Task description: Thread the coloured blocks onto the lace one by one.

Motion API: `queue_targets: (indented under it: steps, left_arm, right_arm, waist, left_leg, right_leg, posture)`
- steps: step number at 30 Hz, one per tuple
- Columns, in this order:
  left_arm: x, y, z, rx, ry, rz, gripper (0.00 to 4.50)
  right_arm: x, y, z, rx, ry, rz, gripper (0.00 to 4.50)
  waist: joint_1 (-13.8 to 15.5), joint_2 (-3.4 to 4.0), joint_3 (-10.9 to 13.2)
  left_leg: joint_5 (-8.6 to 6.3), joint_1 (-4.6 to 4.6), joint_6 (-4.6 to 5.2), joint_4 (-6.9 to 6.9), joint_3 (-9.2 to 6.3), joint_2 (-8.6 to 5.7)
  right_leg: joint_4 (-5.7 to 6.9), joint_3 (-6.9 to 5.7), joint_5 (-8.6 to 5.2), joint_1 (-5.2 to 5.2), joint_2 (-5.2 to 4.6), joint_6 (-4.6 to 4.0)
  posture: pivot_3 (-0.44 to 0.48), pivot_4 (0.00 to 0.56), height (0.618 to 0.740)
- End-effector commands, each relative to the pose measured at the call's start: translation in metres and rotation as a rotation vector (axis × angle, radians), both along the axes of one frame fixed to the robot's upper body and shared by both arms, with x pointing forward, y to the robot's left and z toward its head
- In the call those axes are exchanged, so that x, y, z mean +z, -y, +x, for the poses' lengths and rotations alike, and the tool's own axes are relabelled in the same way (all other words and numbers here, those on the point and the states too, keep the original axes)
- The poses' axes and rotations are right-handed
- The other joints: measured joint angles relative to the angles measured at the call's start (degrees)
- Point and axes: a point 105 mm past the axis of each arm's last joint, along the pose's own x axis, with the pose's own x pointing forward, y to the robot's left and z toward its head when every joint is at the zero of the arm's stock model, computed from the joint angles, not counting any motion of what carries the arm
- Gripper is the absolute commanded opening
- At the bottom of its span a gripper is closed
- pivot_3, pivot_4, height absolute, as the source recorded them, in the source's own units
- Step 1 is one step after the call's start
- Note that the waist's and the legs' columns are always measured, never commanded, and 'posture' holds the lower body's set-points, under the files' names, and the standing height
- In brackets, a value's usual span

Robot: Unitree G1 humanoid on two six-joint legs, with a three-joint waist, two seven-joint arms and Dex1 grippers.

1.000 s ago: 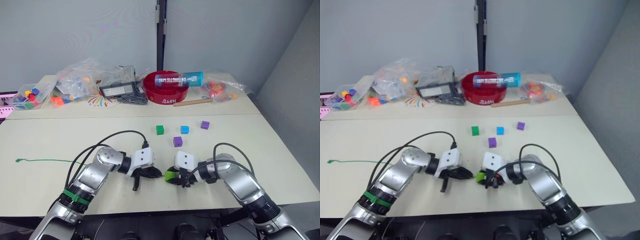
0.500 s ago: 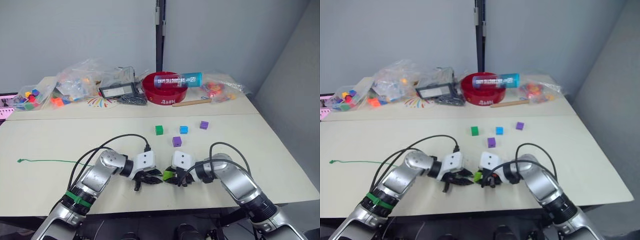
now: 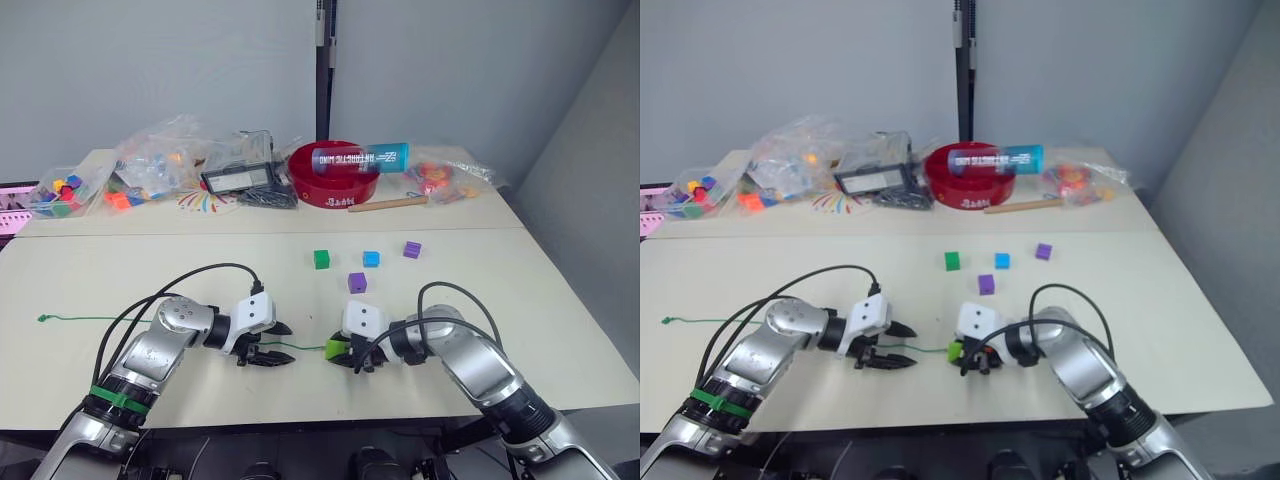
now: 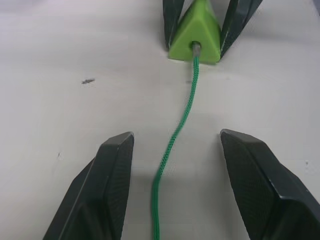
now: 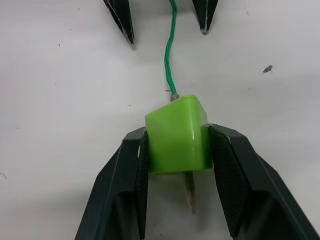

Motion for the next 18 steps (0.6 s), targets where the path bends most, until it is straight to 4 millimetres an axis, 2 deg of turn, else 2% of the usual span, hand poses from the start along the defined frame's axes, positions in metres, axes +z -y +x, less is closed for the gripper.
queue_targets:
  steps: [1, 5, 9, 18]
  left_arm:
    - [-0.015, -0.004, 0.003, 0.023, -0.012, 0.029, 2.65]
    - [-0.019, 0.004, 0.000, -0.010, -0.026, 0.009, 1.44]
    - [-0.019, 0.008, -0.002, -0.031, -0.026, 0.002, 0.06]
    - [-0.001, 0.027, -0.011, -0.076, -0.024, -0.076, 0.06]
  right_arm:
    - [-0.018, 0.011, -0.002, -0.045, -0.051, -0.074, 1.32]
    - [-0.018, 0.012, -0.004, -0.048, -0.054, -0.076, 1.32]
    - [-0.019, 0.012, -0.006, -0.051, -0.057, -0.075, 1.32]
    - [-0.020, 0.009, -0.006, -0.064, -0.062, -0.071, 1.32]
  waist:
    - [0.1, 0.02, 0.0]
    - [0.5, 0.02, 0.0]
    - [0.7, 0.02, 0.0]
    - [0.9, 0.02, 0.0]
  left_leg:
    - [0.00, 0.00, 0.00, 0.00, 0.00, 0.00]
    - [0.00, 0.02, 0.00, 0.00, 0.00, -0.02]
    - [-0.02, 0.00, 0.03, 0.00, 0.00, -0.01]
    - [-0.04, -0.02, 0.05, 0.00, 0.01, -0.01]
  right_leg:
    - [0.00, 0.00, 0.00, 0.01, 0.00, 0.00]
    - [-0.02, 0.00, -0.01, 0.04, -0.01, 0.01]
    - [-0.05, 0.00, -0.02, 0.04, -0.01, 0.03]
    - [-0.11, 0.00, -0.03, 0.04, -0.01, 0.04]
  posture:
    - [0.000, 0.150, 0.740]
    - [0.000, 0.150, 0.740]
    - [0.000, 0.150, 0.740]
    - [0.000, 0.150, 0.740]
